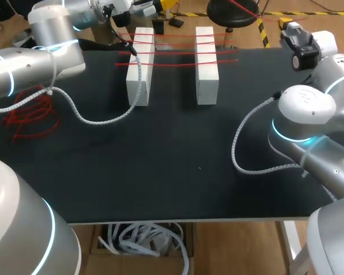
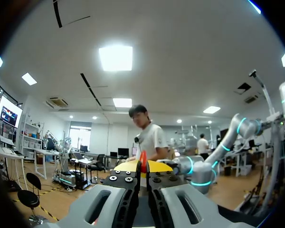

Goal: Grab the tape and strap the tape.

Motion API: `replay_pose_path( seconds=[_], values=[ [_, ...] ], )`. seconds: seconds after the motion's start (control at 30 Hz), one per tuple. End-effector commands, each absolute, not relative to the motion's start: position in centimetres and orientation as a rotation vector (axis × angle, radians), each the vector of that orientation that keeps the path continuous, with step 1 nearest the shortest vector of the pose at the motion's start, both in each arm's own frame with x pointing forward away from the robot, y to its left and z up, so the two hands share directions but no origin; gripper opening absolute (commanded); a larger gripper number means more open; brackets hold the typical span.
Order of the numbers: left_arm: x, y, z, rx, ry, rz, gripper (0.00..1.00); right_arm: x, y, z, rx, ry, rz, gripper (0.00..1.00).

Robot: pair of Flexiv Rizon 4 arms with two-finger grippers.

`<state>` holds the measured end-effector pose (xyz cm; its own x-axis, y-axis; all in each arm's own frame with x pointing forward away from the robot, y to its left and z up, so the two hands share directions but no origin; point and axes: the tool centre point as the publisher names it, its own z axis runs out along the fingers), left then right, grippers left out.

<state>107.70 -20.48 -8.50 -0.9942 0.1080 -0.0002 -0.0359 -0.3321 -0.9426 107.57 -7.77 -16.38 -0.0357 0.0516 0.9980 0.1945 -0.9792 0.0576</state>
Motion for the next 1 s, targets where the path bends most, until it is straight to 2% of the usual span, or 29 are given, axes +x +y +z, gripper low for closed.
replay_pose_path(
  seconds=[0.03,0.43,0.77,1.0],
  values=[
    [107.7,-20.2,-8.6,-0.079,-1.81,2.478,0.0,107.5,-7.7,-16.1,-2.114,-0.294,-2.168,0.0],
    [107.8,-18.9,-9.1,-0.123,-2.256,2.16,0.0,107.4,-7.6,-16.1,-2.137,-0.357,-2.166,0.0],
    [107.6,-18.8,-9.4,-0.203,-2.657,1.696,0.0,107.5,-7.4,-16.1,-2.101,-0.389,-2.169,0.0],
    [107.6,-18.8,-9.4,-0.203,-2.657,1.696,0.0,107.5,-7.4,-16.1,-2.101,-0.389,-2.169,0.0]
  ],
)
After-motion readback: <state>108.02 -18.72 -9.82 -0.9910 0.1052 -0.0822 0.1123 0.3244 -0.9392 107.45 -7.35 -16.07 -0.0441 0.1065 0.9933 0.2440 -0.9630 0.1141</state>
